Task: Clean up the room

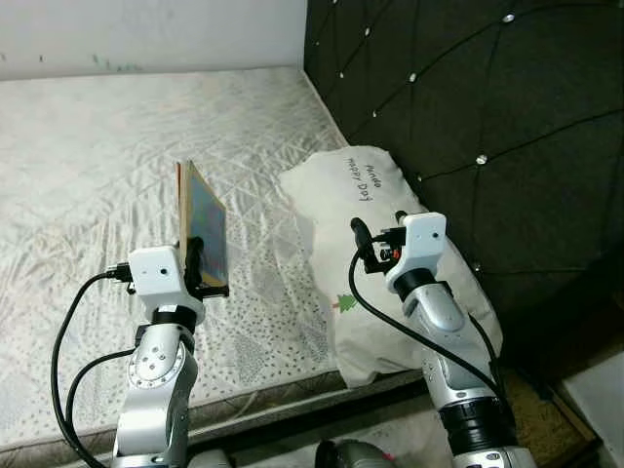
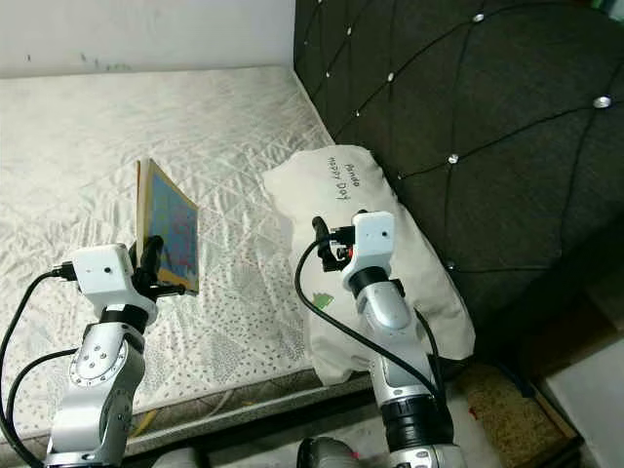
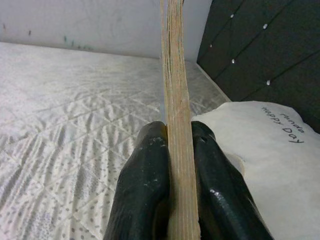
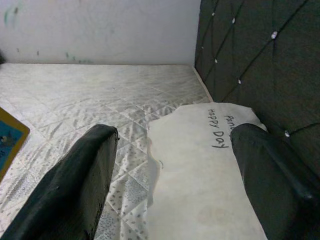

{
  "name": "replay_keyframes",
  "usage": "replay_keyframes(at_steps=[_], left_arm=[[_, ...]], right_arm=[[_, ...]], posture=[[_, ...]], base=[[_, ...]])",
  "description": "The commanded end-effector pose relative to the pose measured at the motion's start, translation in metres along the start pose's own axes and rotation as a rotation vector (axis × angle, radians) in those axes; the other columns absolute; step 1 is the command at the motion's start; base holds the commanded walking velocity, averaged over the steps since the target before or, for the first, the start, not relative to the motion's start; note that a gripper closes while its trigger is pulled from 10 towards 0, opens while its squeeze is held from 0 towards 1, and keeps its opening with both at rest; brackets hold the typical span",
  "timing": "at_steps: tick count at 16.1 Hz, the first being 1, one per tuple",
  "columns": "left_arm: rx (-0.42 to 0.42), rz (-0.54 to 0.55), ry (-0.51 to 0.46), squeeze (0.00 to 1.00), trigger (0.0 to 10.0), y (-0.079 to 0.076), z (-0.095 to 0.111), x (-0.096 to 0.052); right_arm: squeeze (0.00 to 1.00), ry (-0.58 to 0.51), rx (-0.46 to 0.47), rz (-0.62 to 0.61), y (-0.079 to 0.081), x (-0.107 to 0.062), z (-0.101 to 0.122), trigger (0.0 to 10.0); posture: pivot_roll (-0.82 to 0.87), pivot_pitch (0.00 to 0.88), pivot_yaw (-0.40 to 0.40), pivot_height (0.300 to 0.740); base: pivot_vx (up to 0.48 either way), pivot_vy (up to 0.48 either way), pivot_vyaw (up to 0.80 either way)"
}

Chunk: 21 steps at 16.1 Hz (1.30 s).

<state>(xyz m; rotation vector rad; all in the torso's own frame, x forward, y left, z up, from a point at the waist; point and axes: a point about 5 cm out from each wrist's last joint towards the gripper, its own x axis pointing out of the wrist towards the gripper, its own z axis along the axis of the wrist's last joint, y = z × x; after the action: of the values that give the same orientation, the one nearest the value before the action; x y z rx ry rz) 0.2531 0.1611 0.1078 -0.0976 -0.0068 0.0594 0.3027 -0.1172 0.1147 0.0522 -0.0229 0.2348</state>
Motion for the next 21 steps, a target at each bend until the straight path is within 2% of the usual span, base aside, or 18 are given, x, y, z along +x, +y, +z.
replay_keyframes(at_steps=[1,5,12,17,21], left_arm=[[-0.004,0.0,-0.057,0.0,10.0,-0.003,0.013,0.001],[0.007,-0.008,-0.053,0.0,10.0,-0.005,0.013,0.0],[-0.014,0.016,-0.063,0.0,10.0,-0.004,0.017,0.003],[-0.062,0.029,-0.059,0.0,10.0,-0.003,0.018,0.005],[-0.115,0.011,-0.095,0.0,10.0,-0.003,0.025,0.012]], right_arm=[[0.0,-0.001,-0.002,0.005,0.0,-0.002,0.001,10.0],[0.0,-0.001,0.002,0.003,-0.001,-0.002,0.001,10.0],[0.0,0.011,-0.01,0.002,-0.003,0.0,-0.001,10.0],[0.0,0.02,-0.027,-0.006,-0.005,-0.002,-0.002,10.0],[0.0,0.014,-0.055,0.017,-0.002,-0.004,0.0,10.0]], posture=[[0.04,0.06,-0.063,0.676],[0.05,0.062,-0.058,0.631],[0.05,0.055,-0.062,0.631],[0.04,0.067,-0.067,0.631],[0.03,0.103,-0.079,0.631]], base=[[0.0,0.0,0.0],[0.0,0.0,0.0],[0.0,0.0,0.0],[0.0,0.0,0.0],[0.0,0.0,0.0]])
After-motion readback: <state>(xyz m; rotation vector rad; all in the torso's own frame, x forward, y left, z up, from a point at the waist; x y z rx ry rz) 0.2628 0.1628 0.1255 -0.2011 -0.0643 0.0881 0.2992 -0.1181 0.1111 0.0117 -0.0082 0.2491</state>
